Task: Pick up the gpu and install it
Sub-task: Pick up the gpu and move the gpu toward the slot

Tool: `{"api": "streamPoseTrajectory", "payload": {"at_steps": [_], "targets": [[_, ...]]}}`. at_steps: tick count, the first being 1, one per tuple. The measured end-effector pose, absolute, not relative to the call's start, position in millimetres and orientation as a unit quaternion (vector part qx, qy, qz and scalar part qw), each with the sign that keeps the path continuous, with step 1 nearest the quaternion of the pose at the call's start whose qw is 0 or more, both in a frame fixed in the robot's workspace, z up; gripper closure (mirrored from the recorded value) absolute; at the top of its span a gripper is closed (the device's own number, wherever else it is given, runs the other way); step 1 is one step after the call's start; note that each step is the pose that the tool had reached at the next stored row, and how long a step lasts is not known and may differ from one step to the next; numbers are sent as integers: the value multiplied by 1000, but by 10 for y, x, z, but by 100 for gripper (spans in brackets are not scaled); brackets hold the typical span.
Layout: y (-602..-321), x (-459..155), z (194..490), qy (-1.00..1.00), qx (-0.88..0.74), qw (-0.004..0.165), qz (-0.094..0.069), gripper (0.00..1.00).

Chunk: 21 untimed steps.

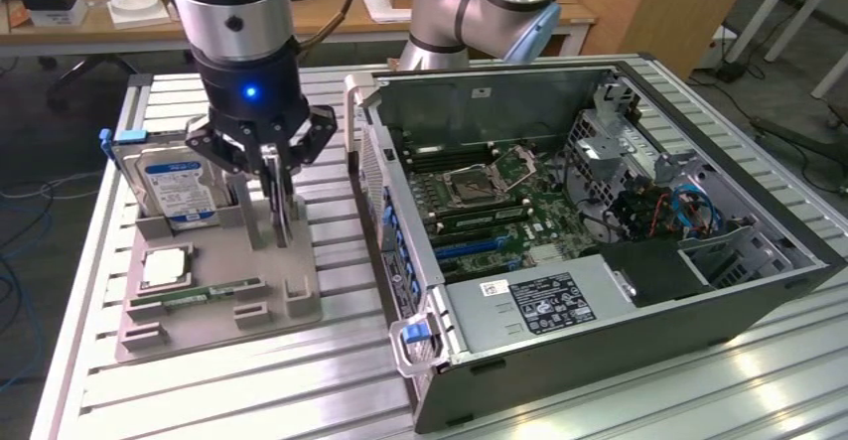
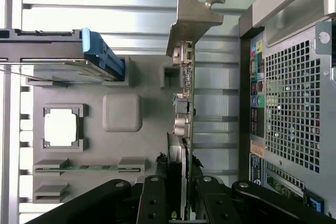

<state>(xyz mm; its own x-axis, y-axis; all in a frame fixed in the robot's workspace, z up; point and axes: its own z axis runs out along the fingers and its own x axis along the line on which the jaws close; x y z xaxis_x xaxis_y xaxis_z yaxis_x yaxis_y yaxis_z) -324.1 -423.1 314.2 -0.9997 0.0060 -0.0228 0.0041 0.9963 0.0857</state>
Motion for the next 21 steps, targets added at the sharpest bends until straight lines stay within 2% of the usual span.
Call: {"api": "streamPoseTrajectory", "payload": {"at_steps": [21], "targets": [[-4253,-3241,3527,997,3,11,74,73]]}}
